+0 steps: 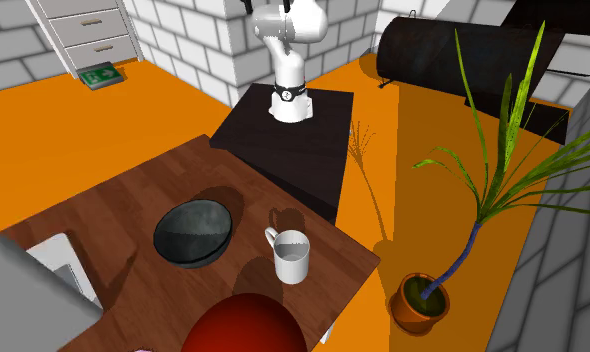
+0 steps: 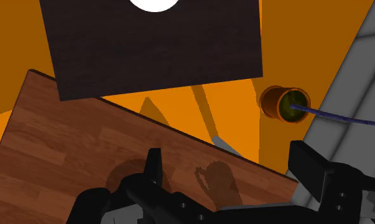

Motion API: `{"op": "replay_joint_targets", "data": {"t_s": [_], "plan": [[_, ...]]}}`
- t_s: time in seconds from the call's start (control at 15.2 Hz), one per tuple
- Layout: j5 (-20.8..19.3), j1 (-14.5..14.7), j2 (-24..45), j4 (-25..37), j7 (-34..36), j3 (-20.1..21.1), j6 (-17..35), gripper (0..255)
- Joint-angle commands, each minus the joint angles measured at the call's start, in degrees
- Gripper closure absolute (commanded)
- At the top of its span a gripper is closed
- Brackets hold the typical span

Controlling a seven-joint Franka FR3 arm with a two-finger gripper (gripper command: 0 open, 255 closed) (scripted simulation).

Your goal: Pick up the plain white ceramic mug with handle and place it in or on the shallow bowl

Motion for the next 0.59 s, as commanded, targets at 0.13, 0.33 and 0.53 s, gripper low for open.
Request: {"op": "replay_joint_targets", "data": {"t_s": [0.13, 0.33, 0.53], "plan": [[0.84, 0.26, 2.88, -0.56, 1.5, 1.35, 3.44, 0], [1.89, 0.62, 7.69, -0.79, 3.71, 3.3, 8.5, 0], [2.65, 0.94, 13.04, -0.28, 5.9, 5.12, 13.36, 0]]}}
